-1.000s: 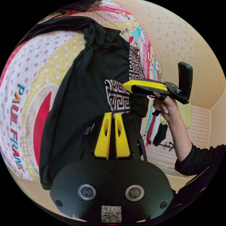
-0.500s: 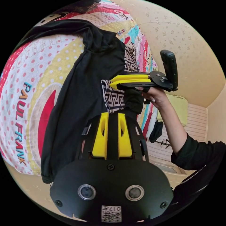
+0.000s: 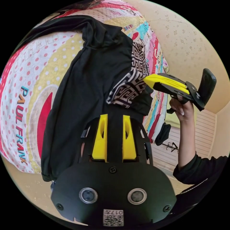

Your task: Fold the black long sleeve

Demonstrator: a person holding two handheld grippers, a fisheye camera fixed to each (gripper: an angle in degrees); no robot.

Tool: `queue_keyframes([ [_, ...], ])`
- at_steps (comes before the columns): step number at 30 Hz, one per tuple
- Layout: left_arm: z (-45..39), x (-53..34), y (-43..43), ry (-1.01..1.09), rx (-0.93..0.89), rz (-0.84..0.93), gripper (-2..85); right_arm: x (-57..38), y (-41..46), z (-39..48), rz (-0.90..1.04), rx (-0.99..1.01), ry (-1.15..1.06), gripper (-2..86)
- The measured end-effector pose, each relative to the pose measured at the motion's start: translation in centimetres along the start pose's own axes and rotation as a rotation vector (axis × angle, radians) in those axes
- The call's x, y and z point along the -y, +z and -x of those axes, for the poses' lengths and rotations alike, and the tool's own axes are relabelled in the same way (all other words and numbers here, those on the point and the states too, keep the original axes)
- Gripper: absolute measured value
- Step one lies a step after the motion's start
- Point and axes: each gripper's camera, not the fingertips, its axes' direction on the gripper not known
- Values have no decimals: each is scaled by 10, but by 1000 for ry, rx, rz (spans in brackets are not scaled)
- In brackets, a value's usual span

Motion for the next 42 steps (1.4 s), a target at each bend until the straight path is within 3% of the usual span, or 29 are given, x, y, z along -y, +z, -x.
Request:
queue_keyframes([
  [6,-20,-6,-35,156,23,-169,129,-14,-49,0,-113,6,-30,5],
  [10,-6,1,-50,291,-223,-323,144,-23,-86,5,-215,71,-104,6],
  [13,5,11,-48,367,-364,-308,153,-30,-112,4,-299,99,-111,6],
  [17,1,7,-62,495,-548,-377,16,-31,-128,-12,-353,72,-70,10],
  [19,-9,-2,-76,491,-470,-489,3,-23,-133,-23,-379,56,-48,13],
  [23,-9,-5,-83,388,-314,-527,-1,26,-116,-53,-387,-13,15,29],
  [28,48,2,-52,63,-187,-465,21,62,-76,-91,-360,-44,228,73],
  [32,85,-7,-45,-34,-325,-467,50,14,-67,-102,-328,-196,471,74],
  [38,93,-26,-59,-28,-239,-488,65,-91,-18,-126,-135,-216,789,64],
  [42,95,-26,-85,-15,-164,-548,71,-116,23,-147,45,-188,837,59],
])
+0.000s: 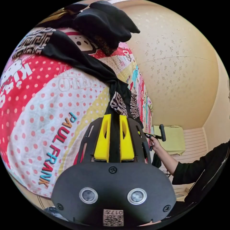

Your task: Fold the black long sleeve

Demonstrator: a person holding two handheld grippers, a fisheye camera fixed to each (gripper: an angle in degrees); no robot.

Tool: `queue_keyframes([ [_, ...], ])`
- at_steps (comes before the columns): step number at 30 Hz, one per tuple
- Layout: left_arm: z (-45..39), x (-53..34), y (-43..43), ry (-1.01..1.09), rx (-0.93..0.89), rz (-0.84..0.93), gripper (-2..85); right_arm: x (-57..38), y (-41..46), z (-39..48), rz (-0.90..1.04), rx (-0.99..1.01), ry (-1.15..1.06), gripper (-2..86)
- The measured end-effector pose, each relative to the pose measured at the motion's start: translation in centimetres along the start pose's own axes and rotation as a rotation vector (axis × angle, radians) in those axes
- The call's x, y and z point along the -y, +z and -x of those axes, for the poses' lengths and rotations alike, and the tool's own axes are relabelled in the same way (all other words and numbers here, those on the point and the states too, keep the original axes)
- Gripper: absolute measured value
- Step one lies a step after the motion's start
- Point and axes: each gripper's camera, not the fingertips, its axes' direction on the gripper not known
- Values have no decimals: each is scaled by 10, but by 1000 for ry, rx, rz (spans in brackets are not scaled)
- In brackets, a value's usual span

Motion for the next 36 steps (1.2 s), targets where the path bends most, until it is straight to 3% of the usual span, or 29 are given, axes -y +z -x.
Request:
queue_keyframes([
  [3,9,24,-31,-14,68,-138,115,8,-3,-11,11,80,64,56],
  [12,97,61,-145,-440,248,-575,150,-19,-83,52,-161,71,67,46],
  [18,146,76,-149,-587,182,-500,84,-24,-104,105,-206,95,33,42],
  [20,152,74,-150,-625,188,-493,42,-21,-115,123,-255,207,33,41],
  [23,160,71,-147,-619,58,-466,20,-11,-133,156,-331,386,-49,44],
  [26,151,69,-165,-556,-4,-501,11,10,-145,196,-337,453,-147,49],
  [31,150,60,-223,-453,169,-573,6,44,-140,264,-301,421,-320,59],
  [34,180,63,-221,-456,48,-479,4,66,-92,292,-130,279,-338,58],
  [36,187,62,-220,-441,-3,-457,2,68,-85,294,-114,268,-316,56],
])
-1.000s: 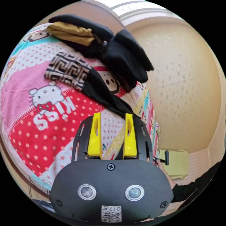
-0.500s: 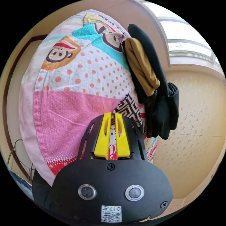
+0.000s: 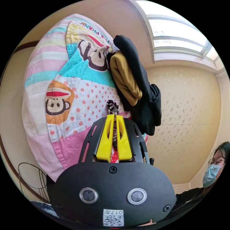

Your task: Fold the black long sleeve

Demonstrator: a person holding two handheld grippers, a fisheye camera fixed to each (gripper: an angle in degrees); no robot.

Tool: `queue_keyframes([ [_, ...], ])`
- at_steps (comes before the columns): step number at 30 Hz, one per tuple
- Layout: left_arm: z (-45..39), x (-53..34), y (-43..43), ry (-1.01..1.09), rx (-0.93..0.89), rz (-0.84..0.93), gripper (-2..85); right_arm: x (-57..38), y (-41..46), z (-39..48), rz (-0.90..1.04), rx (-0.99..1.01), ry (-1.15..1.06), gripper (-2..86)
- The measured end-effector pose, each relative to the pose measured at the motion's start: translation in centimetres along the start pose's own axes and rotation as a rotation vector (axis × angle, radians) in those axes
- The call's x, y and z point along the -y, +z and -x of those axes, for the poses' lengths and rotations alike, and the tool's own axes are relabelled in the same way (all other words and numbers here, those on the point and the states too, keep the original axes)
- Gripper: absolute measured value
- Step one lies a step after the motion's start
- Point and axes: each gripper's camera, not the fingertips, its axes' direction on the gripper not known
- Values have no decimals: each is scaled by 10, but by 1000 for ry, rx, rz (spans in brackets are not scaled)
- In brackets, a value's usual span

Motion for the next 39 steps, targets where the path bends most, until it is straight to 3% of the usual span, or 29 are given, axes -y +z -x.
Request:
queue_keyframes([
  [3,-20,-6,-10,116,26,-12,1,-5,-29,0,-31,40,9,58],
  [8,-106,-51,-8,431,-148,-4,2,-60,-125,-30,-235,109,129,53],
  [16,-271,-235,108,845,-261,275,9,-199,-253,-119,-587,268,453,42],
  [19,-285,-312,164,859,-306,423,20,-246,-280,-145,-624,210,527,43],
  [23,-255,-401,246,787,-225,608,63,-298,-290,-186,-578,156,641,56],
  [25,-218,-451,293,677,-122,821,78,-313,-289,-203,-545,200,683,66],
  [27,-192,-473,301,576,-131,902,80,-320,-287,-212,-524,268,683,77],
  [32,-163,-477,274,592,-41,920,80,-289,-280,-214,-445,401,562,93],
  [35,-158,-449,253,639,15,842,78,-255,-273,-209,-390,414,510,93],
  [39,-156,-396,236,625,44,704,77,-230,-254,-214,-250,456,595,92],
])
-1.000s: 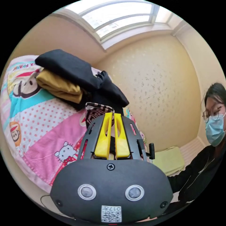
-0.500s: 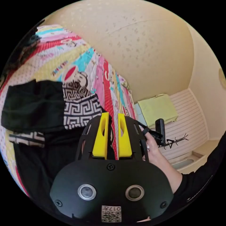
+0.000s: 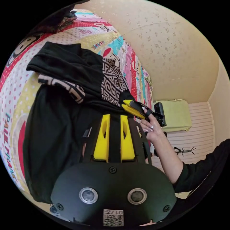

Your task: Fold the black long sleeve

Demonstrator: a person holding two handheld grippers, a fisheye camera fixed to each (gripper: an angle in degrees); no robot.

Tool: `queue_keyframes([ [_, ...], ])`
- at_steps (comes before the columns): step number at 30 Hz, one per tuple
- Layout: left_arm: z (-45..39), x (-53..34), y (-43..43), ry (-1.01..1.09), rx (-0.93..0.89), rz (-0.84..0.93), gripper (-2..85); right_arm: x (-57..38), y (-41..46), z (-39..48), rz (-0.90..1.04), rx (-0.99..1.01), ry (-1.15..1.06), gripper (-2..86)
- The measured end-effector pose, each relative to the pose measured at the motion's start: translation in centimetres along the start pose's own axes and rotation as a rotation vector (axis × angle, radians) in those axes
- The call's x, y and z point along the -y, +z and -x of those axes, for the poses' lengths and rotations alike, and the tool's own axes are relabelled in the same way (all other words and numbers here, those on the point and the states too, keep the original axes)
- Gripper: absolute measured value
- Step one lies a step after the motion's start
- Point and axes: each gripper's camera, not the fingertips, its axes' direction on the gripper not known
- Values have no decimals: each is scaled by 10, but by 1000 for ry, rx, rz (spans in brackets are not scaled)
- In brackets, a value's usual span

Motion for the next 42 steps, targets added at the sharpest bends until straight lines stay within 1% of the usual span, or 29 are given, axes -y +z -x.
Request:
queue_keyframes([
  [1,5,8,-11,1,-1,-48,77,3,4,-5,34,33,75,92],
  [3,8,20,-25,26,13,-117,76,1,2,-8,13,67,131,91],
  [6,16,40,-36,23,130,-187,70,-3,-6,-13,-60,165,205,89],
  [8,30,49,-35,-21,203,-190,49,-4,-9,-17,-90,200,285,82],
  [10,63,57,-24,-181,293,-96,6,-3,-10,-16,-106,209,338,79],
  [11,72,58,-21,-221,288,-59,4,-3,-10,-14,-98,220,380,78],
  [13,91,57,-27,-310,151,-93,1,-1,-13,-7,-100,221,423,79],
  [14,92,57,-28,-313,137,-97,4,-1,-17,0,-107,200,435,80],
  [16,85,60,-29,-255,165,-72,25,-1,-23,12,-122,150,452,80],
  [18,78,62,-28,-203,192,-52,38,-1,-23,16,-139,160,465,79],
  [21,75,62,-29,-172,212,-41,38,0,-14,11,-134,305,505,68],
  [22,78,62,-29,-177,204,-43,34,2,-11,15,-128,346,502,59],
  [24,84,64,-30,-205,177,-47,25,4,-10,27,-125,312,503,43],
  [27,90,68,-32,-231,158,-37,3,13,-15,52,-122,247,441,33],
  [30,88,72,-34,-215,182,-20,-5,20,-32,83,-141,282,350,29],
  [32,85,74,-34,-201,201,-13,-6,26,-52,116,-144,340,230,27],
  [34,87,74,-36,-220,192,-17,-7,26,-71,141,-162,339,141,27],
  [36,90,73,-37,-233,180,-19,-7,22,-91,163,-186,280,60,28],
  [38,92,73,-38,-235,175,-21,-7,15,-112,173,-221,144,4,28],
  [42,93,70,-40,-215,181,-25,-3,5,-109,139,-222,-43,65,30],
])
